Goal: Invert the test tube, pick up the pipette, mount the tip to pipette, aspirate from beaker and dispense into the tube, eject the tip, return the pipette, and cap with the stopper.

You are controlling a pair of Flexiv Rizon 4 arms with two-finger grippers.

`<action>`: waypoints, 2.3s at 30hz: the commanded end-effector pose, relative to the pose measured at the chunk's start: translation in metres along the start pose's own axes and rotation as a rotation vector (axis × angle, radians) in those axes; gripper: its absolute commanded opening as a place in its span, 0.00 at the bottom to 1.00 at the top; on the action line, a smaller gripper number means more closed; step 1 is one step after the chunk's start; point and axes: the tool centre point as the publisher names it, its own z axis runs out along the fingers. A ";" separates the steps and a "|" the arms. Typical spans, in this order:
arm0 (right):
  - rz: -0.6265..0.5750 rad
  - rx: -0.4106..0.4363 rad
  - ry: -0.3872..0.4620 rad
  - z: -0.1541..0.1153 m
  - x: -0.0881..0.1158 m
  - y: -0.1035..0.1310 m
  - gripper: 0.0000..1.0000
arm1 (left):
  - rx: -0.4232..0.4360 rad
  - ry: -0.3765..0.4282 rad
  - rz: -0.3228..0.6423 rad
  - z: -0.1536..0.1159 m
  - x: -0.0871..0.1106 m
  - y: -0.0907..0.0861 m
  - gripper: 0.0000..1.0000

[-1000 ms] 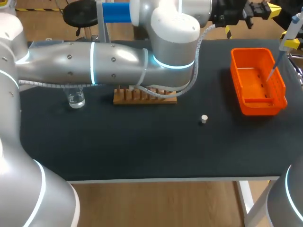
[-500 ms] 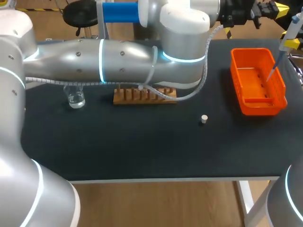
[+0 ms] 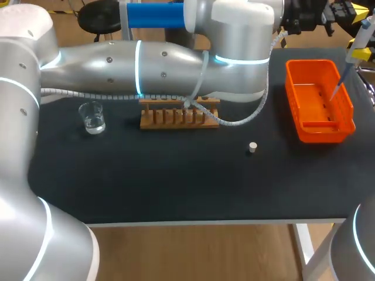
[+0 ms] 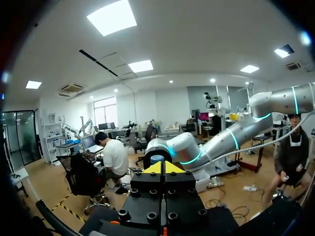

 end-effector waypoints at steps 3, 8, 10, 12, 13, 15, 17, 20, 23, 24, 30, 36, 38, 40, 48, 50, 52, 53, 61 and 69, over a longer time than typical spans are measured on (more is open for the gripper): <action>0.000 0.002 -0.002 0.001 0.001 0.001 0.00 | 0.023 -0.007 -0.002 0.009 -0.001 0.005 0.00; 0.000 0.002 -0.002 0.001 0.001 0.001 0.00 | 0.022 -0.008 -0.008 0.010 -0.002 0.008 0.00; 0.000 0.002 -0.002 0.001 0.001 0.001 0.00 | 0.021 -0.010 -0.011 0.010 -0.003 0.009 0.00; 0.000 0.002 -0.002 0.001 0.001 0.001 0.00 | 0.020 -0.010 -0.012 0.011 -0.003 0.009 0.00; 0.000 0.002 -0.002 0.001 0.001 0.001 0.00 | 0.019 -0.009 -0.013 0.012 -0.003 0.009 0.00; 0.000 0.002 -0.002 0.001 0.001 0.001 0.00 | 0.019 -0.009 -0.013 0.012 -0.003 0.009 0.00; 0.000 0.002 -0.002 0.001 0.001 0.001 0.00 | 0.018 -0.010 -0.013 0.012 -0.003 0.009 0.00; 0.000 0.002 -0.002 0.001 0.001 0.001 0.00 | 0.015 -0.009 -0.013 0.012 -0.003 0.009 0.00; 0.000 0.002 -0.002 0.001 0.001 0.001 0.00 | 0.009 -0.008 -0.016 0.013 -0.003 0.009 0.00; 0.000 0.002 -0.002 0.001 0.001 0.001 0.00 | 0.008 -0.007 -0.017 0.013 -0.003 0.010 0.00; 0.000 0.002 -0.002 0.001 0.001 0.001 0.00 | 0.003 -0.002 -0.016 0.015 -0.003 0.011 0.00; 0.000 0.002 -0.002 0.001 0.001 0.001 0.00 | -0.005 0.000 -0.019 0.017 -0.003 0.013 0.00; 0.000 0.002 -0.002 0.001 0.001 0.001 0.00 | -0.006 0.000 -0.020 0.017 -0.003 0.013 0.00; 0.000 0.002 -0.002 0.001 0.001 0.001 0.00 | -0.008 0.000 -0.021 0.017 -0.003 0.013 0.00; 0.000 0.002 -0.002 0.001 0.001 0.001 0.00 | -0.013 0.000 -0.026 0.019 -0.003 0.015 0.00; 0.000 0.002 -0.002 0.001 0.001 0.001 0.00 | -0.014 0.001 -0.027 0.020 -0.004 0.015 0.00; 0.000 0.002 -0.002 0.001 0.001 0.001 0.00 | -0.014 0.002 -0.027 0.020 -0.004 0.015 0.00; 0.000 0.002 -0.002 0.001 0.001 0.001 0.00 | -0.015 0.002 -0.028 0.020 -0.004 0.016 0.00; 0.000 0.002 -0.002 0.001 0.001 0.001 0.00 | -0.029 0.005 -0.037 0.021 -0.003 0.020 0.00; 0.000 0.002 -0.002 0.001 0.001 0.001 0.00 | -0.040 0.003 -0.043 0.020 -0.003 0.025 0.00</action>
